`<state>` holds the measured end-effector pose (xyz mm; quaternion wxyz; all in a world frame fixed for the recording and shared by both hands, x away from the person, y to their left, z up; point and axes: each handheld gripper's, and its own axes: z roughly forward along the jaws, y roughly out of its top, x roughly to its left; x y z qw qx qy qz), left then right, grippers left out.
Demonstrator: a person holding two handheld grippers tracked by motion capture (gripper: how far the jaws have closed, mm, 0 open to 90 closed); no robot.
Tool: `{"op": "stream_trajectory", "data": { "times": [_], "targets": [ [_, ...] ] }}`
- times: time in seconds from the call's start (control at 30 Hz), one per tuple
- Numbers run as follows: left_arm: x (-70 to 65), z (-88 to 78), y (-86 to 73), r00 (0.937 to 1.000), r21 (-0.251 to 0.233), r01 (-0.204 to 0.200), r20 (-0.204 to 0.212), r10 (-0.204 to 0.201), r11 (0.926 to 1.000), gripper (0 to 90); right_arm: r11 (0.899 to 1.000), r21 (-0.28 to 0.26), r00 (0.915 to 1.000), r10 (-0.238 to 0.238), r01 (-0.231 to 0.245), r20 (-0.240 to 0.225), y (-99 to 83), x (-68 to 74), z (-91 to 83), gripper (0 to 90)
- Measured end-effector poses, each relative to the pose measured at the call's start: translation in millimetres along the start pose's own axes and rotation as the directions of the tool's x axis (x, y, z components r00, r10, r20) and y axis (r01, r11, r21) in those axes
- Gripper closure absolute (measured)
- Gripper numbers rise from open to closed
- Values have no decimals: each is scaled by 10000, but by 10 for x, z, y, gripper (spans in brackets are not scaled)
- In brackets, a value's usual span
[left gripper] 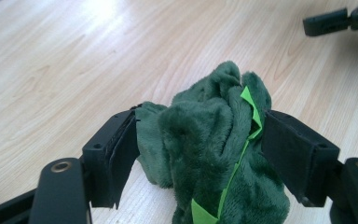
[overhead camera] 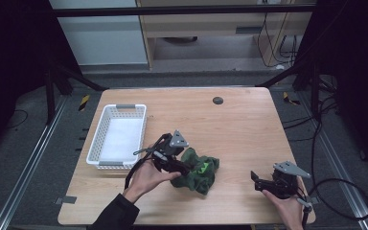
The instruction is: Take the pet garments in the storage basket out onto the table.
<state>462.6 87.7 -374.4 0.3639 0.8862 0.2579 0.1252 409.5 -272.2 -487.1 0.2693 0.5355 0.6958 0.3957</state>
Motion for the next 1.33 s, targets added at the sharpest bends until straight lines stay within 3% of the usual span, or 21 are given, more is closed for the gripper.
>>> {"op": "stream_trajectory", "data": {
  "times": [0.03, 0.07, 0.37, 0.6, 0.9, 1.03, 1.1, 1.33],
  "targets": [
    [0, 0, 0, 10000, 0, 0, 0, 0, 10000, 262, 10000, -25, 10000, -76, 77, 39, -2, -6, 1, 45],
    [11, -70, -52, 9996, -466, 241, -130, -247, 9986, 261, 10000, -30, 10000, -60, 60, 43, -3, -9, -1, 44],
    [74, -253, -283, 9957, -1298, 650, -571, -729, 9894, 252, 10000, -20, 10000, -59, 59, 61, -5, -9, -4, 41],
    [142, -400, -560, 9854, -1828, 1069, -1117, -1286, 9773, 252, 10000, -21, 9999, -97, 97, 79, -6, -3, 0, 41],
    [152, -501, -871, 9696, -2563, 1439, -1567, -1879, 9558, 252, 10000, -25, 9999, -93, 93, 91, -11, -1, -7, 40],
    [176, -552, -1023, 9597, -2879, 1644, -1741, -2204, 9434, 257, 10000, 14, 10000, -13, 13, 72, -14, 3, -8, 37],
    [197, -565, -1074, 9560, -2859, 1660, -1881, -2252, 9438, 259, 10000, 22, 10000, -13, 13, 54, -15, 8, -6, 36],
    [213, -619, -1268, 9471, -3026, 1872, -1969, -2535, 9345, 259, 9999, -14, 9999, -105, 105, -9, -20, 13, -11, 37]
  ]
}}
